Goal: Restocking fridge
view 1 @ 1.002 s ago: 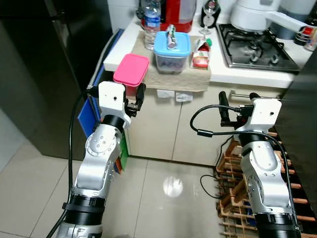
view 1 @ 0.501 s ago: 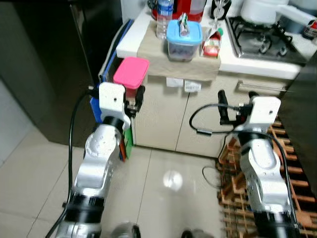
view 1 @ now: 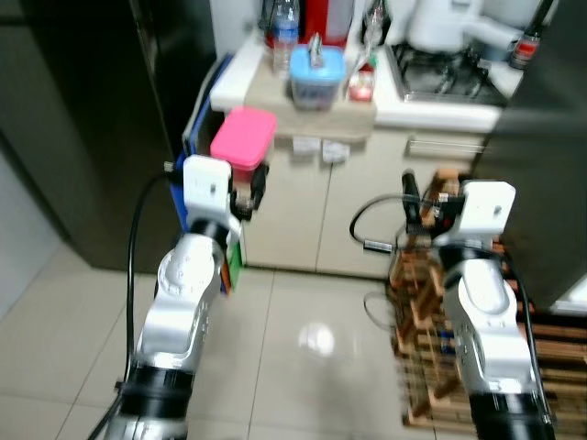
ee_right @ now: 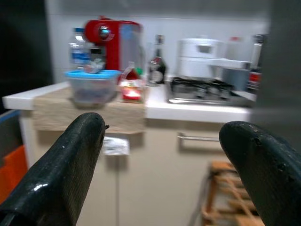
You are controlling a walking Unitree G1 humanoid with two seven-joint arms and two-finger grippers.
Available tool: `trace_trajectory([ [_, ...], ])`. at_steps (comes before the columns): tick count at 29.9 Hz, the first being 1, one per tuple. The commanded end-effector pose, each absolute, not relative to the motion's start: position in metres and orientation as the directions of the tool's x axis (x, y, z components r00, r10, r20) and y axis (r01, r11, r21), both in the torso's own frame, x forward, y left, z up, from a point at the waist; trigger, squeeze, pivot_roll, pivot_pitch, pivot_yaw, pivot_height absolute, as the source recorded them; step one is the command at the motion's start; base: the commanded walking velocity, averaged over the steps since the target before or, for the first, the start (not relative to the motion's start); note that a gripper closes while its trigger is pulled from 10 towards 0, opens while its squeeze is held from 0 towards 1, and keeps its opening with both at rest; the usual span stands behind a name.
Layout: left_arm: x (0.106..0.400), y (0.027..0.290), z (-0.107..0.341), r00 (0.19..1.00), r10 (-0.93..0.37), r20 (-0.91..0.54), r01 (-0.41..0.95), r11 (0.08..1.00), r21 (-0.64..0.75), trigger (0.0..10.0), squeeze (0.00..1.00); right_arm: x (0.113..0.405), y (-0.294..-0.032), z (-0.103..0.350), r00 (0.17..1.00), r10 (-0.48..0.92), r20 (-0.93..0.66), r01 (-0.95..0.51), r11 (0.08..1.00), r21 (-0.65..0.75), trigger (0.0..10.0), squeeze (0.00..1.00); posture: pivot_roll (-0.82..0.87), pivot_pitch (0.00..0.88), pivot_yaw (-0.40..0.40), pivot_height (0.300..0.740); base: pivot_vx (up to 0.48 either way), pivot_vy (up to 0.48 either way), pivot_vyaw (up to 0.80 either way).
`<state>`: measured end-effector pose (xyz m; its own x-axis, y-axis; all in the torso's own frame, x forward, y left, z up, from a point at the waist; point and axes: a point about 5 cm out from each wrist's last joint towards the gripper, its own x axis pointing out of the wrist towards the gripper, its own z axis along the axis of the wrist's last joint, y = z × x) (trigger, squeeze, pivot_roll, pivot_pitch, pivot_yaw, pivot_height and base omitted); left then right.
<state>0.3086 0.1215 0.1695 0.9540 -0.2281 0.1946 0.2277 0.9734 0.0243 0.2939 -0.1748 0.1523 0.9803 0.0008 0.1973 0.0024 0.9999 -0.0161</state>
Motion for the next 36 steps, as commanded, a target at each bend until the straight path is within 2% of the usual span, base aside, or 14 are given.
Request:
trace_trajectory([
  [1, 0.3071, 0.1195, 0.1739, 0.947, -0.238, 0.217, 0.24, 0.971, 0.017, 10.0, 0.0, 0.2947, -0.1771, 0.1567, 0.977, 0.0, 0.212, 0.006, 1.0, -0.026, 10.0, 0.0, -0.05, 0.0, 0.015, 0.74, 0.0, -0.48, 0.0],
  [17, 0.2996, 0.1133, 0.1793, 0.924, -0.277, 0.265, 0.29, 0.957, -0.012, 10.0, 0.0, 0.2966, -0.181, 0.1569, 0.977, -0.004, 0.212, 0.011, 0.999, -0.033, 10.0, 0.0, -0.05, 0.0, 0.009, 0.74, 0.0, -0.48, 0.0],
  [36, 0.3006, 0.1119, 0.1788, 0.925, -0.276, 0.262, 0.289, 0.957, -0.013, 10.0, 0.0, 0.2983, -0.1832, 0.1582, 0.976, -0.006, 0.217, 0.014, 0.999, -0.034, 10.0, 0.0, -0.05, 0.0, 0.006, 0.74, 0.0, -0.48, 0.0],
])
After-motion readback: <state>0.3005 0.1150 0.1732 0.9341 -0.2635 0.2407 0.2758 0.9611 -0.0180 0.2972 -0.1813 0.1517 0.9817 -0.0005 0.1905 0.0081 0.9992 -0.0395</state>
